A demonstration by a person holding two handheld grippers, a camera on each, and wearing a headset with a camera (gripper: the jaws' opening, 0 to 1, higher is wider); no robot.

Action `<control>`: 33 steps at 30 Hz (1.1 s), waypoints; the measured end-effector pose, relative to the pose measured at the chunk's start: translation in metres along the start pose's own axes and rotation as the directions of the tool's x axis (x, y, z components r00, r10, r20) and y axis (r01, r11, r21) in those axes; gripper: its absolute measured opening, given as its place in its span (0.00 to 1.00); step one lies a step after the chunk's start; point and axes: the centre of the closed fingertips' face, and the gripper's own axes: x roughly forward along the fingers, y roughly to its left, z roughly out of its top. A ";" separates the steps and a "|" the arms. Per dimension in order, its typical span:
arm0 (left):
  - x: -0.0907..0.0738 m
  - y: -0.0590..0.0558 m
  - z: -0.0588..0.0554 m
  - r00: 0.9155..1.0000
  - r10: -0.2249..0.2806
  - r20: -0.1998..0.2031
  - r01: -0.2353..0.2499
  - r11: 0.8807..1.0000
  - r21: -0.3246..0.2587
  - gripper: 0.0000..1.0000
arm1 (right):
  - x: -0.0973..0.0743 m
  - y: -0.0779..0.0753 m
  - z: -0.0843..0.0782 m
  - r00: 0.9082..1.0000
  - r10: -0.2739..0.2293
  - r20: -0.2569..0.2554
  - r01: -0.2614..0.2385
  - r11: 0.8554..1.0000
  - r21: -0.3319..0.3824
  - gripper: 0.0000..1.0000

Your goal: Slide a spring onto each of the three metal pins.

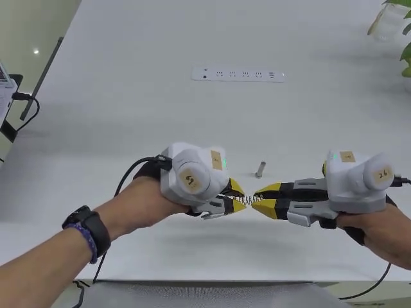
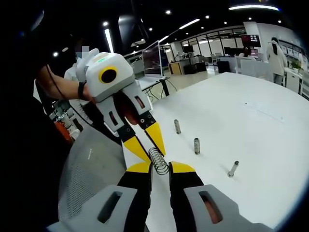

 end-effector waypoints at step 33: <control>0.009 0.004 0.023 0.997 0.007 0.073 -0.008 1.000 0.004 0.02 | -0.012 0.006 0.028 0.979 0.043 -0.201 -0.086 0.974 -0.208 0.08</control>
